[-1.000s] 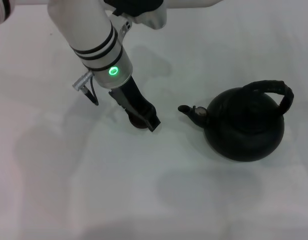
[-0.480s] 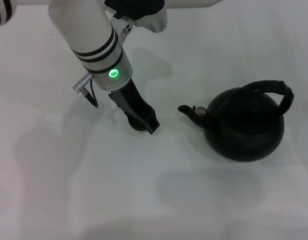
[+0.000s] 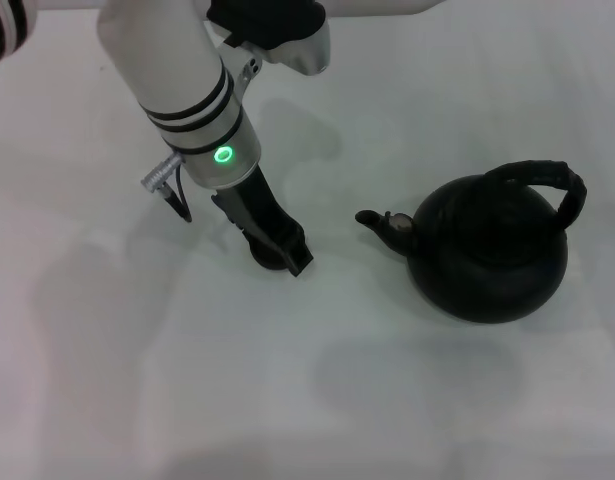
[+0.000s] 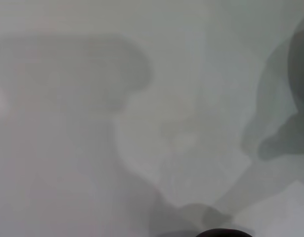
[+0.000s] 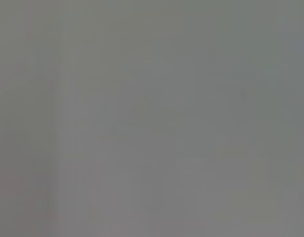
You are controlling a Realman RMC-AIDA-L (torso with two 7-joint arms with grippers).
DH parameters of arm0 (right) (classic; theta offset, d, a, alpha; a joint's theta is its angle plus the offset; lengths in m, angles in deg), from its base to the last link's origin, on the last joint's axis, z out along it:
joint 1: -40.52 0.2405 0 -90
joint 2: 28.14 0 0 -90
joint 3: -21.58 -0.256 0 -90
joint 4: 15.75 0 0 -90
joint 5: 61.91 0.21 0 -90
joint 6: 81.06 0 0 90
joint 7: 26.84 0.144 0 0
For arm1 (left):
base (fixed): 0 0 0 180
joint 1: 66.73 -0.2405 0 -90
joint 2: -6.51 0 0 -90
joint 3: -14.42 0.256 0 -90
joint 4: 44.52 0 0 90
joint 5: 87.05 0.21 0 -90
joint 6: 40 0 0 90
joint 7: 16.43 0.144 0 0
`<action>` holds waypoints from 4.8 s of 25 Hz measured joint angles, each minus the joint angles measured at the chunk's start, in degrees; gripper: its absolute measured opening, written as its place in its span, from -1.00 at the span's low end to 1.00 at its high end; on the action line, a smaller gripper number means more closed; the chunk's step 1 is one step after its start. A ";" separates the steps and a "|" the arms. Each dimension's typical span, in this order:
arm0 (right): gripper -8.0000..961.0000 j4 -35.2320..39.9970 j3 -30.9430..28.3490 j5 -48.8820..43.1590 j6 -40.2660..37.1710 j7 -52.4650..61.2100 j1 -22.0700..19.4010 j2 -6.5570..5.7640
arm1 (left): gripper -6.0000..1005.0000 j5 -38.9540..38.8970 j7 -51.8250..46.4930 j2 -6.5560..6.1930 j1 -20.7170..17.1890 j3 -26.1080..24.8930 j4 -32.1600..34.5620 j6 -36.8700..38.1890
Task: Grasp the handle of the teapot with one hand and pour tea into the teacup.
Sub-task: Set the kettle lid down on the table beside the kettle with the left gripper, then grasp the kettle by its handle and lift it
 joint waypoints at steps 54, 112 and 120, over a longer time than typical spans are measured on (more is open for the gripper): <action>0.84 2.62 0.16 -0.02 -2.42 0.10 -2.44 -0.49 | 0.74 8.01 1.15 -0.95 -20.19 -8.73 33.99 -7.24; 0.34 67.29 26.89 -47.33 18.57 66.54 -23.17 -0.18 | 0.72 -77.73 101.71 -1.14 -55.93 -31.40 0.01 -6.11; 0.03 67.71 26.01 -46.90 18.22 66.60 -23.56 -0.18 | 0.72 -77.29 101.81 -1.23 -55.25 -32.07 -0.14 -5.95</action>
